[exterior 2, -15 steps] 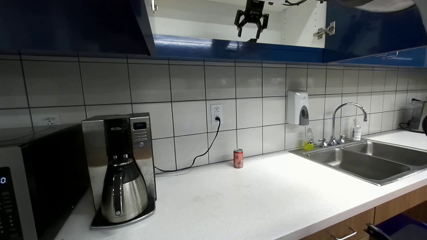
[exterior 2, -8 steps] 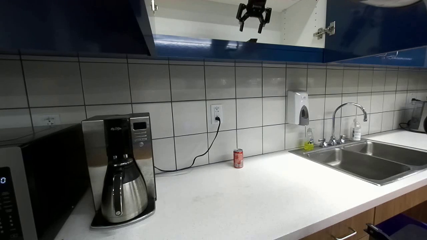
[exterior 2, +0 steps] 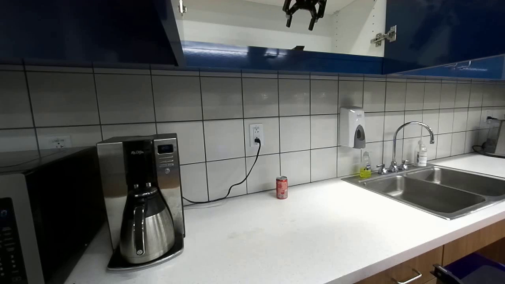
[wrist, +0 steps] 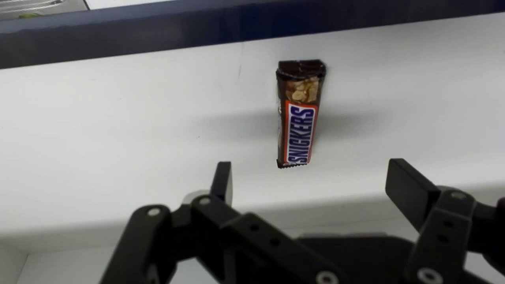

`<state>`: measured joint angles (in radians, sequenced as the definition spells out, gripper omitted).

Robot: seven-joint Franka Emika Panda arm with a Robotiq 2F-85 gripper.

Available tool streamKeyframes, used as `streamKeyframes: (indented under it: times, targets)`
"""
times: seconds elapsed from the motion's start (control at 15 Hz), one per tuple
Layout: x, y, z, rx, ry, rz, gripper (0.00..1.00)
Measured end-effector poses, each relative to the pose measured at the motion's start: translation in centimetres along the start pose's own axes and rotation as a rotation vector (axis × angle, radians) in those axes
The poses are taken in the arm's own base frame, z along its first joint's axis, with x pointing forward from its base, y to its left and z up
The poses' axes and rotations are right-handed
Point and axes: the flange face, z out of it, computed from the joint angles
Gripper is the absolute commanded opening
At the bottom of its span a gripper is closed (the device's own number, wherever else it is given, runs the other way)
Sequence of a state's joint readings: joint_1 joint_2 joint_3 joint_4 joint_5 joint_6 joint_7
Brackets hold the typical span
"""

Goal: Put the brown packet in the open cabinet.

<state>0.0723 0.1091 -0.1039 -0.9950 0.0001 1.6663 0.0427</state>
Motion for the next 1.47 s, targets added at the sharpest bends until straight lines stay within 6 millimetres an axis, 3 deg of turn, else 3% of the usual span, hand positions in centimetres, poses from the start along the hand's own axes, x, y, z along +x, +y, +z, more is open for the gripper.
streamKeyframes:
  times: [0.4, 0.87, 1.13, 1.47]
  targets:
    - [-3.5, -0.2, -1.5, 0.027, 0.001, -0.021, 1.0]
    - [-10.9, 0.7, -3.5, 0.062, -0.012, -0.064, 1.0]
    - [-15.8, 0.6, -2.5, 0.088, -0.074, -0.109, 1.0]
    - [-20.6, 0.5, 0.8, 0.104, -0.181, -0.149, 1.0]
